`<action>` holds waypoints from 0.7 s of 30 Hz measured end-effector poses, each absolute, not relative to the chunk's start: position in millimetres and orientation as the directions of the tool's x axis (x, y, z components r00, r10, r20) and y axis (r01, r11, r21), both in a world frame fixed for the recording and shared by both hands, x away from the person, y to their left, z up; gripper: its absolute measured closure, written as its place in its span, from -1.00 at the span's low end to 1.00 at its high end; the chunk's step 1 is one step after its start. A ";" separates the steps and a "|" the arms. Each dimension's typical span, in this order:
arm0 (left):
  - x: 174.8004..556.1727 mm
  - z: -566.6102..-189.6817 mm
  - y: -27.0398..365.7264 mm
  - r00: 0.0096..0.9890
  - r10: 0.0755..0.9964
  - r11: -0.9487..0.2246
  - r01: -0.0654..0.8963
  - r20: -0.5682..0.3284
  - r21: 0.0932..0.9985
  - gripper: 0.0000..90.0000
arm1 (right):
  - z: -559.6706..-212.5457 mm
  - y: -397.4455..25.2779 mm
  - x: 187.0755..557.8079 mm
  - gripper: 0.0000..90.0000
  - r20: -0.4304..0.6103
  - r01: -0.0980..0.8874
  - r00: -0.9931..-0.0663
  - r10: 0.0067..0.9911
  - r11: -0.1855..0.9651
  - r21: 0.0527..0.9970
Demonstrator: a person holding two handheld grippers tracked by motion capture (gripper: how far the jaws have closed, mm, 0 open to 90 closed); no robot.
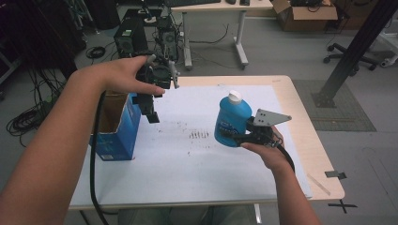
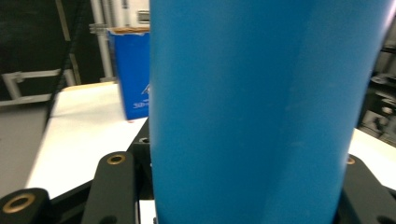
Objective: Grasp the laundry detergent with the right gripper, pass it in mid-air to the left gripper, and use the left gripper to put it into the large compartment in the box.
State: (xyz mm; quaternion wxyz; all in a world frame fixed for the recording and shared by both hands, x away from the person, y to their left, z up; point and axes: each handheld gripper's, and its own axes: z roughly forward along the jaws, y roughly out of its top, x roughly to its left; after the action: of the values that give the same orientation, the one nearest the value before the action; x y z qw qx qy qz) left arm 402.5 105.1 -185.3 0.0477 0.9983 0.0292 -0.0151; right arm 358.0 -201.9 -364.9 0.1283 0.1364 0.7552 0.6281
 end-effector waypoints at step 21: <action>386.8 -162.8 80.4 1.000 -0.001 -0.994 0.002 -0.026 0.106 -0.91 | -342.1 -175.3 355.3 0.01 -0.026 -0.005 -0.993 0.114 0.184 0.983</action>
State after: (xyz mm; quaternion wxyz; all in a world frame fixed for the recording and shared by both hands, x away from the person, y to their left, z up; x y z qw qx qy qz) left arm 386.8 80.4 -162.8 0.0529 0.9985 0.0003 -0.0128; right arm 355.3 -175.3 -342.1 0.0467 0.0357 0.7681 0.6377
